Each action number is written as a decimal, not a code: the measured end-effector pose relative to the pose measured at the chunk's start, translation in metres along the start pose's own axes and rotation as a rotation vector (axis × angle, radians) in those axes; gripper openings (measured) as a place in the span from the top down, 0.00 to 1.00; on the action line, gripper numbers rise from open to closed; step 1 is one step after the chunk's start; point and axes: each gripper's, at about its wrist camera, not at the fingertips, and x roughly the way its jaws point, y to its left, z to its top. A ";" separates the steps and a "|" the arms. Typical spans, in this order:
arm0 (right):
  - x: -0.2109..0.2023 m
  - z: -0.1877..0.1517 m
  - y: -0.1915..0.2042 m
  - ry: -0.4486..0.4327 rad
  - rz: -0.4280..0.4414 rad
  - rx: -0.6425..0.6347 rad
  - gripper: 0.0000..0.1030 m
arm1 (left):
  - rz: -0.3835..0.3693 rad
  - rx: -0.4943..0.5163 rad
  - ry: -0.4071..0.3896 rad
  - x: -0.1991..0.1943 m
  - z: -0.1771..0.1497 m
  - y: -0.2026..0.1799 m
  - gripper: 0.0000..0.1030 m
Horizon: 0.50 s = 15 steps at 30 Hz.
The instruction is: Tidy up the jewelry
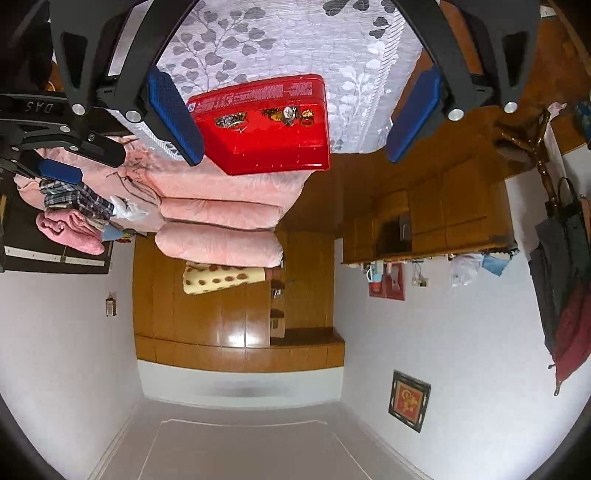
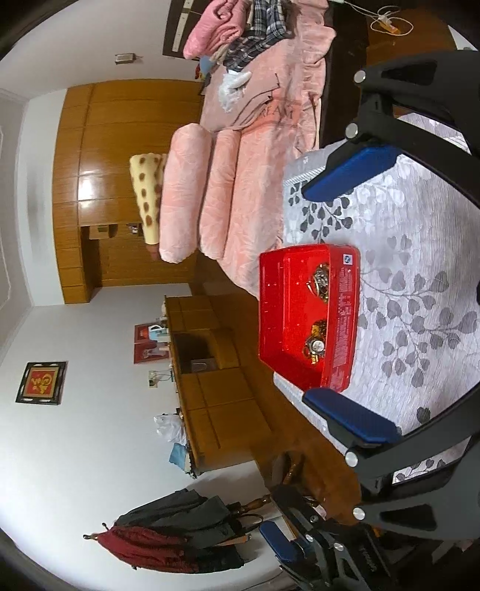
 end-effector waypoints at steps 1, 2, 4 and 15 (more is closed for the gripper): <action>-0.003 0.001 0.001 -0.007 0.001 -0.001 0.05 | 0.000 0.000 -0.007 -0.002 0.002 0.000 0.06; -0.007 0.002 0.001 -0.017 0.001 -0.003 0.05 | 0.001 0.001 -0.013 -0.005 0.003 0.000 0.06; -0.013 0.003 0.002 -0.030 0.002 -0.007 0.05 | -0.001 0.003 -0.026 -0.011 0.005 0.000 0.06; -0.042 0.011 0.012 -0.092 0.003 -0.032 0.05 | -0.003 0.008 -0.073 -0.034 0.015 -0.001 0.06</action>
